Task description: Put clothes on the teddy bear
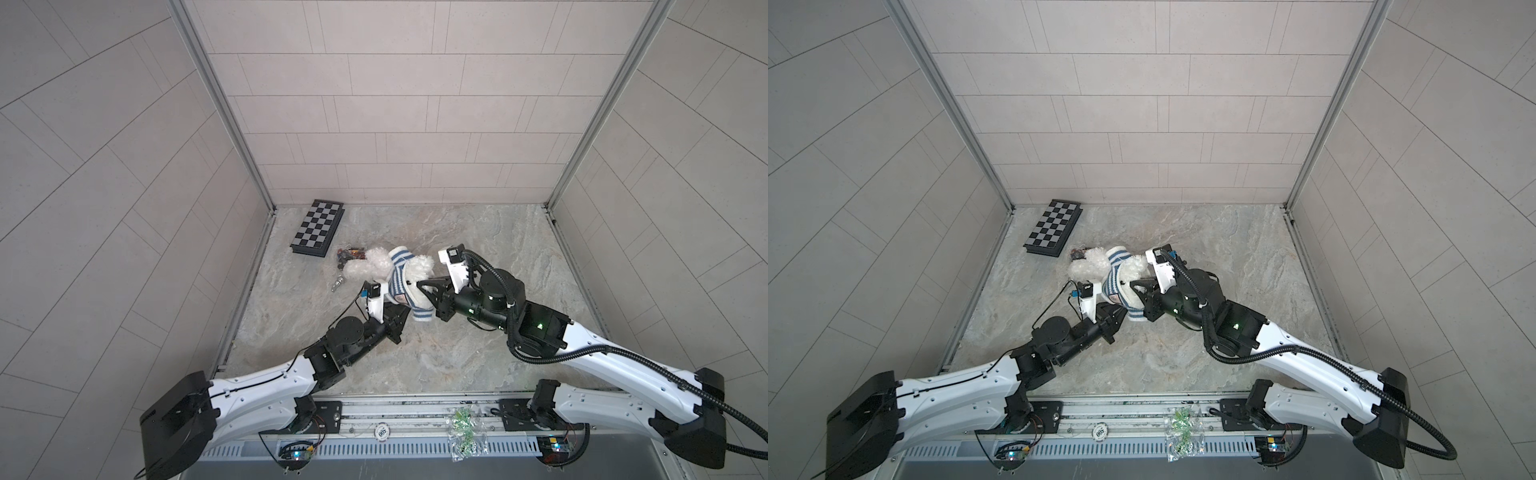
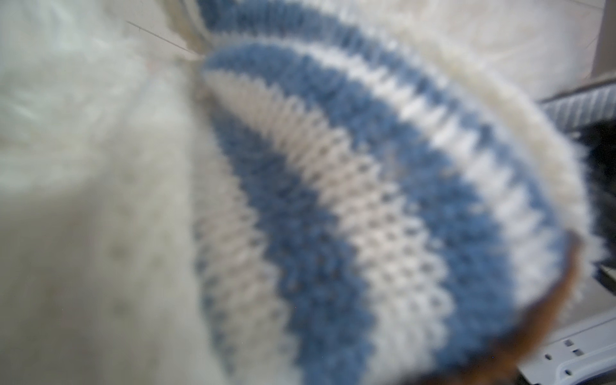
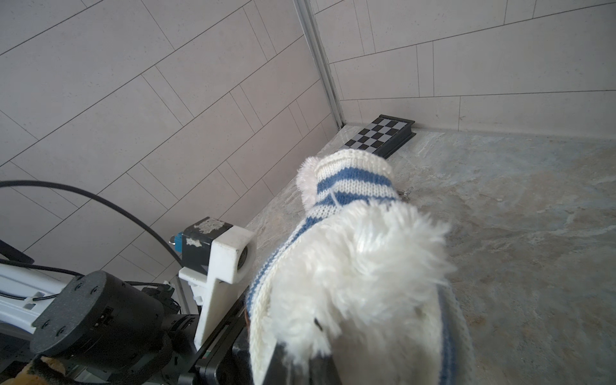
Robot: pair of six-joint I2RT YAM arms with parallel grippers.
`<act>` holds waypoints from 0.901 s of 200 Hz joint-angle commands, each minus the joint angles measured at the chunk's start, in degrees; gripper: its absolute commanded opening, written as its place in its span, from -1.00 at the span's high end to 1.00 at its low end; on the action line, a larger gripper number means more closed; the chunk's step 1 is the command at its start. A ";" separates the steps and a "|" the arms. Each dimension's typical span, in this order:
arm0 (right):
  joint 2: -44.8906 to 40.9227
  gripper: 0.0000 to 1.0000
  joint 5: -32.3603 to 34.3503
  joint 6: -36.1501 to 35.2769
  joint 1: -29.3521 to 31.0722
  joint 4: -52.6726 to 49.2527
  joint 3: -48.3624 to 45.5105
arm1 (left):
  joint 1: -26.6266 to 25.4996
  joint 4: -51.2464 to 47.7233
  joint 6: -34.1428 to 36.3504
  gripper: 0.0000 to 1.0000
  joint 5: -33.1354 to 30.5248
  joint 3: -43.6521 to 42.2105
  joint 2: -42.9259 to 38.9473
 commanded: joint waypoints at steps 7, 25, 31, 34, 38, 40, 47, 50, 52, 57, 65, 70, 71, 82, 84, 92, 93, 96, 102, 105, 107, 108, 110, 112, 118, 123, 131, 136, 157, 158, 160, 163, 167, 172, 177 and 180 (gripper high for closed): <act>-2.49 1.00 -0.01 1.21 -0.28 3.28 -0.55 | -0.16 0.24 -0.44 1.00 -2.74 0.59 -0.61; -2.81 1.00 -0.09 1.23 -0.37 3.20 -0.42 | -0.17 -2.87 -1.44 1.00 -5.64 0.16 -0.96; -2.97 1.00 -0.09 1.21 -0.43 3.13 -0.33 | -0.09 -3.59 -1.86 1.00 -6.65 -0.30 -1.13; -3.04 1.00 -0.09 1.18 -0.45 3.12 -0.37 | -0.09 -3.96 -2.02 1.00 -7.21 -0.48 -1.12; -3.02 1.00 -0.09 1.28 -0.45 3.07 -0.33 | -0.10 -4.63 -2.36 1.00 -7.95 -0.69 -1.31; -3.05 1.00 -0.09 1.22 -0.45 3.04 -0.28 | -0.09 -4.92 -2.55 1.00 -8.32 -0.77 -1.33; -3.14 1.00 -0.18 1.29 -0.45 2.98 -0.24 | -0.09 -6.32 -3.02 1.00 -9.52 -0.88 -1.51; -3.20 1.00 -0.18 1.29 -0.45 2.96 -0.24 | -0.10 -6.98 -3.24 1.00 -10.10 -0.97 -1.45; -3.23 1.00 -0.23 1.34 -0.50 2.94 -0.24 | -0.02 -7.50 -3.43 1.00 -10.55 -0.92 -1.50; -3.30 1.00 -0.27 1.38 -0.54 2.94 -0.24 | 0.05 -8.95 -3.98 1.00 -11.51 -0.91 -1.60; -3.41 1.00 -0.36 1.44 -0.62 2.94 -0.15 | 0.34 -10.92 -4.93 1.00 -12.89 -1.02 -1.57; -3.58 1.00 -0.44 1.55 -0.63 2.87 -0.09 | 0.56 -11.19 -5.38 1.00 -13.25 -1.43 -1.56; -3.58 1.00 -0.40 1.55 -0.63 2.86 -0.07 | 0.63 -11.19 -5.48 1.00 -13.27 -1.57 -1.58; -3.80 1.00 -0.62 1.64 -0.72 2.85 0.10 | 1.33 -11.44 -6.80 1.00 -13.28 -2.40 -1.81; -3.91 1.00 -0.62 1.69 -0.78 2.79 0.11 | 1.45 -11.54 -6.98 1.00 -14.16 -2.53 -1.92; -4.10 1.00 -0.78 1.80 -0.94 2.83 0.28 | 2.14 -12.72 -7.57 1.00 -15.41 -2.62 -2.10; -4.11 1.00 -0.83 1.81 -0.96 2.80 0.29 | 2.21 -12.88 -7.71 1.00 -15.49 -2.64 -2.07; -4.19 1.00 -0.94 1.90 -0.98 2.77 0.36 | 2.43 -13.57 -7.95 1.00 -15.67 -2.66 -2.17; -4.33 1.00 -1.21 2.14 -1.15 2.76 0.38 | 3.01 -14.64 -8.30 1.00 -15.90 -2.67 -2.22; -4.51 1.00 -1.31 2.29 -1.30 2.84 0.46 | 3.25 -15.05 -8.49 1.00 -15.99 -2.64 -2.30; -4.52 1.00 -1.47 2.38 -1.37 2.85 0.46 | 3.49 -15.32 -8.59 1.00 -16.06 -2.75 -2.28; -4.54 1.00 -1.53 2.45 -1.44 2.85 0.47 | 3.59 -15.41 -8.57 1.00 -16.12 -2.79 -2.30; -4.64 1.00 -1.75 2.57 -1.49 2.92 0.47 | 3.73 -15.68 -8.72 1.00 -16.16 -2.87 -2.37; -4.71 1.00 -1.87 2.69 -1.61 2.98 0.47 | 3.88 -15.81 -8.80 1.00 -16.22 -2.96 -2.39; -4.86 1.00 -2.38 3.19 -1.96 3.23 0.40 | 4.48 -16.22 -9.25 1.00 -16.26 -3.24 -2.50; -5.04 1.00 -2.86 3.64 -2.28 3.56 0.31 | 4.91 -16.50 -9.35 1.00 -16.26 -3.42 -2.61; -5.41 1.00 -3.77 4.58 -2.84 4.26 0.08 | 5.41 -17.06 -9.47 1.00 -16.40 -3.72 -2.81; -5.55 1.00 -4.53 5.17 -3.18 4.71 0.03 | 5.47 -17.66 -9.29 1.00 -16.76 -3.65 -2.83; -6.22 1.00 -6.75 7.53 -4.51 6.50 -0.63 | 5.73 -20.15 -8.34 1.00 -18.59 -3.37 -2.76; -6.27 1.00 -6.89 7.67 -4.59 6.61 -0.65 | 5.81 -20.24 -8.27 1.00 -18.62 -3.41 -2.71; -6.30 1.00 -7.15 7.96 -4.76 6.91 -0.71 | 5.83 -20.38 -8.23 1.00 -18.68 -3.42 -2.72; -6.45 1.00 -7.54 8.31 -5.03 7.24 -0.82 | 5.96 -20.53 -8.08 1.00 -18.86 -3.51 -2.70; -6.55 1.00 -8.14 8.90 -5.38 7.77 -0.98 | 6.05 -20.70 -7.97 1.00 -19.03 -3.54 -2.60; -6.66 1.00 -8.87 9.72 -5.88 8.47 -1.15 | 6.15 -20.80 -7.82 1.00 -19.37 -3.63 -2.60; -6.75 1.00 -9.61 10.43 -6.33 9.07 -1.33 | 6.29 -21.02 -7.53 1.00 -19.74 -3.63 -2.61; -6.78 1.00 -9.93 10.79 -6.53 9.32 -1.38 | 6.40 -21.26 -7.32 1.00 -19.96 -3.63 -2.59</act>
